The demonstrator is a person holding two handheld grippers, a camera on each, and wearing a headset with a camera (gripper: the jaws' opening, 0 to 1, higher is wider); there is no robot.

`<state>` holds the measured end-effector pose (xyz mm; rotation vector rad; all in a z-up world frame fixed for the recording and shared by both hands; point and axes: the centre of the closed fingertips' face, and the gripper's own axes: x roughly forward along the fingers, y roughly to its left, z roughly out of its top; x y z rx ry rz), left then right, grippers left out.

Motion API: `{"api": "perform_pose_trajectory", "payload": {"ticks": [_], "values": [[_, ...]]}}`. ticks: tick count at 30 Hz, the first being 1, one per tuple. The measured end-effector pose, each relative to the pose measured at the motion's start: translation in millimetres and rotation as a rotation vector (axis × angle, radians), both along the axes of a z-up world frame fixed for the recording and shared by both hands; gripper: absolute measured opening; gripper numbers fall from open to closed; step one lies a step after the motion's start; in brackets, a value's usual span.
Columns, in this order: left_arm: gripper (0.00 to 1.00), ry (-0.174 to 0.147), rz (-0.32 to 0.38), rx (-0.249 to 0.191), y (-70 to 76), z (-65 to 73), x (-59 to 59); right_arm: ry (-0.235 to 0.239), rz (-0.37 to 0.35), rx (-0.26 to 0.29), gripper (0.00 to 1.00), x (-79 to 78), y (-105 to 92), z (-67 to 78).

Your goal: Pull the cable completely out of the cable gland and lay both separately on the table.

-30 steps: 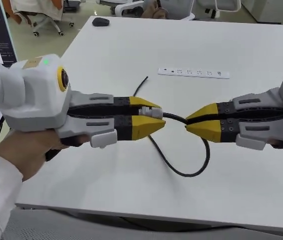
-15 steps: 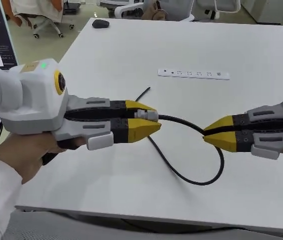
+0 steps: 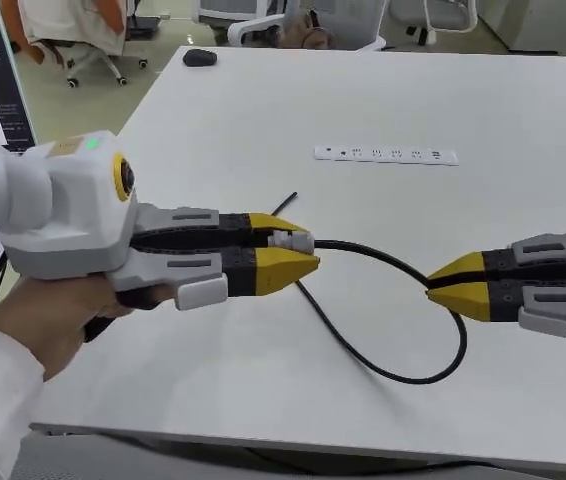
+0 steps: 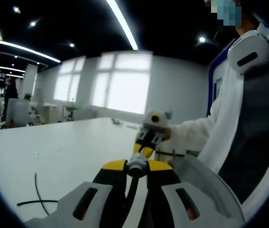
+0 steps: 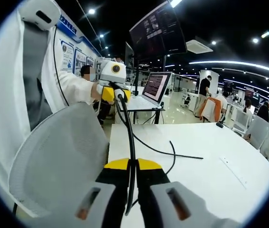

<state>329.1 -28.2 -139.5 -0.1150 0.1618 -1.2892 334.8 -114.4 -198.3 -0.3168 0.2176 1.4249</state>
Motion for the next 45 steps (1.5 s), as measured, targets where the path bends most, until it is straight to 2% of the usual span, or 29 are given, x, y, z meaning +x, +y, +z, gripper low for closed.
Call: {"api": "perform_pose_trajectory", "payload": {"ticks": [3,5,6,8,11,13,15,18,22,31,33,34,36,38,45], "values": [[0.17,0.007,0.008,0.016,-0.3,-3.1,2.3,-0.078,-0.018,-0.003,0.03,7.4,-1.0,3.8],[0.17,0.008,0.020,0.017,0.7,-3.5,4.6,-0.046,-0.020,0.008,0.03,7.2,-1.1,7.7],[0.17,0.014,0.028,0.011,1.7,-3.1,6.6,-0.027,0.001,0.059,0.03,2.5,3.7,18.1],[0.17,0.017,0.036,0.010,2.0,-3.6,8.6,-0.018,0.020,0.123,0.04,-0.8,11.4,36.1],[0.17,0.021,0.036,0.020,-1.4,-6.3,9.6,-0.032,0.036,0.196,0.11,-1.8,24.8,61.5],[0.17,0.023,0.032,0.019,-4.6,-7.2,9.3,-0.021,0.056,0.216,0.14,-3.6,34.8,72.3],[0.17,0.023,0.028,0.012,-6.9,-6.3,8.6,-0.035,0.069,0.218,0.14,-3.1,45.8,77.4],[0.17,0.023,0.026,0.006,-8.5,-5.1,8.6,-0.035,0.096,0.224,0.13,-4.4,58.8,78.3],[0.17,0.022,0.022,-0.003,-8.6,-2.9,7.1,-0.024,0.123,0.206,0.12,-6.7,69.2,69.2],[0.17,0.024,0.008,-0.027,-8.5,-0.3,3.6,0.006,0.150,0.215,0.08,-11.3,76.2,63.9],[0.17,0.027,0.009,-0.034,-9.1,0.2,4.4,-0.004,0.150,0.212,0.06,-11.3,77.6,63.5],[0.17,0.028,0.009,-0.040,-9.1,0.9,4.8,0.001,0.162,0.215,0.03,-13.6,78.1,64.1],[0.17,0.029,0.005,-0.049,-9.3,2.4,4.7,0.016,0.158,0.226,0.03,-13.7,79.3,64.9],[0.17,0.028,0.005,-0.046,-9.5,2.2,4.9,0.008,0.158,0.224,0.03,-13.0,79.1,64.2],[0.17,0.031,0.007,-0.046,-9.5,1.5,6.3,0.021,0.152,0.225,0.03,-13.0,78.7,62.9]]}}
